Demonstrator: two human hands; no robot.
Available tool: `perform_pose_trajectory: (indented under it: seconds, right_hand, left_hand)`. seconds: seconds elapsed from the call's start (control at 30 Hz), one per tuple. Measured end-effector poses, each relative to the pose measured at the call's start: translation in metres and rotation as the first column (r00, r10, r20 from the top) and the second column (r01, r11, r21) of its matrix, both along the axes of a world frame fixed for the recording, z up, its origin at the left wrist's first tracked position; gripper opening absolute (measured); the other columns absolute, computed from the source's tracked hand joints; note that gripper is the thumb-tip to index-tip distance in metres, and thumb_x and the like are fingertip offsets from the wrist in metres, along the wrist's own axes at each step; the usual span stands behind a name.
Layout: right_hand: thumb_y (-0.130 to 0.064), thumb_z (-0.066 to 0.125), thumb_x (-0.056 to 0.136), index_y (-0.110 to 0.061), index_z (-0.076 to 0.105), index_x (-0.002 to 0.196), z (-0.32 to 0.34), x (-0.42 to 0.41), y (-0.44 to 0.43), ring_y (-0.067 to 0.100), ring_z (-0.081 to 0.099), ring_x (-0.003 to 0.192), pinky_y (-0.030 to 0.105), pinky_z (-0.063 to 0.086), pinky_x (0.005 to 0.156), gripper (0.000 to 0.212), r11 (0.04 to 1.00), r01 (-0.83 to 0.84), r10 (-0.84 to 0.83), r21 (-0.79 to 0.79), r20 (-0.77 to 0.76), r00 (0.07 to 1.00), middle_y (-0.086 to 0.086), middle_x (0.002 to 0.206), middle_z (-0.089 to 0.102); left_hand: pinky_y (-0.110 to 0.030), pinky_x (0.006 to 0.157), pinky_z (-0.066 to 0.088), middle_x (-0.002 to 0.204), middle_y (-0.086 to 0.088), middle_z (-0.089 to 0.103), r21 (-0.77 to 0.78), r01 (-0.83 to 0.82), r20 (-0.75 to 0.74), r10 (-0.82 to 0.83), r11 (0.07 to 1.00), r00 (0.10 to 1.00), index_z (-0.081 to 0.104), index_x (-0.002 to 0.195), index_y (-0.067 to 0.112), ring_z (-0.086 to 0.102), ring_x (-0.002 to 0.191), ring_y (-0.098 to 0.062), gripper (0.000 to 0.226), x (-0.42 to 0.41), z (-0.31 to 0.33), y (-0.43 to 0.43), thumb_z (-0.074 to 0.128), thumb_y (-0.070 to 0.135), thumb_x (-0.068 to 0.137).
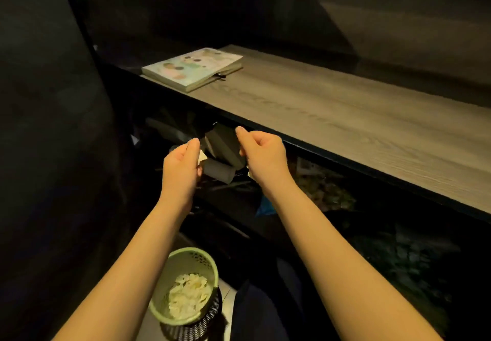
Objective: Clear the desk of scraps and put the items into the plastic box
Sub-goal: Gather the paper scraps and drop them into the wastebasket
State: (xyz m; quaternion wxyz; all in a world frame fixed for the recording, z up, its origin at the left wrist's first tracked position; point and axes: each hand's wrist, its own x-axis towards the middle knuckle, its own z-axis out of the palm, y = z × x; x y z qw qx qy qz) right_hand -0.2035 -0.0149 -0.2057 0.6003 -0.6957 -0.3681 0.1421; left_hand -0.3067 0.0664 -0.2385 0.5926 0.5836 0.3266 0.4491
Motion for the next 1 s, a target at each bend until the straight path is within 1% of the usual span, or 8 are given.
perform_pose_trajectory:
  seconds: [0.17, 0.3, 0.47, 0.53, 0.67, 0.77, 0.83, 1.0]
  right_hand:
    - [-0.032, 0.053, 0.093, -0.017, 0.028, 0.046, -0.073, -0.019, 0.034, 0.019, 0.035, 0.044, 0.033, 0.036, 0.056, 0.056, 0.979, -0.051, 0.057, -0.198, 0.028, 0.998, -0.006, 0.039, 0.026]
    - [-0.031, 0.053, 0.094, -0.015, 0.026, 0.050, -0.129, -0.028, 0.053, 0.019, 0.033, 0.048, 0.033, 0.032, 0.057, 0.054, 0.927, -0.073, 0.113, -0.368, 0.087, 0.990, 0.001, 0.046, 0.027]
    - [-0.033, 0.052, 0.094, -0.013, 0.031, 0.052, -0.190, -0.035, 0.074, 0.020, 0.038, 0.052, 0.031, 0.030, 0.056, 0.051, 0.825, -0.144, 0.192, -0.546, 0.032, 0.981, 0.007, 0.051, 0.034]
    - [-0.033, 0.053, 0.094, -0.014, 0.030, 0.051, -0.214, -0.037, 0.080, 0.022, 0.039, 0.053, 0.030, 0.032, 0.055, 0.051, 0.781, -0.178, 0.216, -0.599, -0.008, 0.976, 0.006, 0.050, 0.035]
    - [-0.033, 0.052, 0.094, -0.016, 0.030, 0.050, -0.253, -0.039, 0.087, 0.023, 0.040, 0.053, 0.030, 0.035, 0.055, 0.052, 0.682, -0.221, 0.256, -0.697, -0.055, 0.965, 0.005, 0.051, 0.038]
    - [-0.033, 0.052, 0.094, -0.016, 0.029, 0.049, -0.277, -0.038, 0.092, 0.019, 0.034, 0.048, 0.030, 0.032, 0.055, 0.053, 0.615, -0.223, 0.266, -0.756, -0.067, 0.962, 0.000, 0.048, 0.033]
    - [-0.033, 0.051, 0.094, -0.016, 0.029, 0.050, -0.291, -0.037, 0.096, 0.017, 0.034, 0.048, 0.030, 0.031, 0.055, 0.052, 0.576, -0.232, 0.276, -0.784, -0.082, 0.958, -0.001, 0.048, 0.032]
    - [-0.034, 0.052, 0.093, -0.016, 0.030, 0.051, -0.321, -0.036, 0.101, 0.018, 0.035, 0.049, 0.031, 0.031, 0.055, 0.051, 0.533, -0.252, 0.305, -0.807, -0.094, 0.948, -0.001, 0.049, 0.033]
  left_hand:
    - [-0.030, 0.051, 0.027, 0.051, -0.004, 0.038, -0.013, -0.090, -0.223, 0.084, 0.996, 0.971, 0.045, 0.058, 0.011, 0.033, 0.047, -0.013, 0.040, -0.037, -0.073, 0.036, 0.045, 0.028, 0.095]
    - [-0.033, 0.054, 0.026, 0.048, -0.002, 0.036, -0.042, -0.134, -0.415, 0.105, 0.990, 0.904, 0.035, 0.048, 0.016, 0.032, 0.048, -0.016, 0.049, -0.055, -0.127, 0.059, 0.045, 0.027, 0.094]
    - [-0.035, 0.061, 0.027, 0.056, -0.008, 0.034, -0.024, -0.061, -0.617, 0.033, 0.998, 0.786, 0.036, 0.057, 0.008, 0.035, 0.059, -0.021, 0.042, -0.074, -0.190, 0.076, 0.045, 0.023, 0.095]
    - [-0.036, 0.063, 0.031, 0.056, -0.008, 0.038, -0.018, -0.007, -0.713, -0.008, 1.000, 0.701, 0.039, 0.058, 0.006, 0.042, 0.061, -0.024, 0.043, -0.081, -0.216, 0.082, 0.044, 0.024, 0.096]
    - [-0.037, 0.067, 0.040, 0.070, -0.009, 0.054, -0.088, 0.159, -0.887, -0.150, 0.983, 0.436, 0.044, 0.061, 0.011, 0.058, 0.084, -0.033, 0.040, -0.092, -0.263, 0.087, 0.043, 0.029, 0.096]
    - [-0.034, 0.074, 0.043, 0.099, -0.014, 0.062, -0.157, 0.261, -0.960, -0.209, 0.952, 0.184, 0.059, 0.089, 0.007, 0.058, 0.098, -0.034, 0.031, -0.092, -0.292, 0.085, 0.039, 0.030, 0.097]
    - [-0.034, 0.077, 0.044, 0.109, -0.014, 0.063, -0.182, 0.304, -0.976, -0.210, 0.935, 0.060, 0.060, 0.102, 0.007, 0.058, 0.103, -0.033, 0.033, -0.091, -0.311, 0.085, 0.038, 0.030, 0.097]
    - [-0.035, 0.081, 0.046, 0.112, -0.012, 0.064, -0.225, 0.372, -0.974, -0.211, 0.901, -0.080, 0.059, 0.108, 0.009, 0.060, 0.104, -0.031, 0.034, -0.088, -0.347, 0.085, 0.036, 0.032, 0.097]
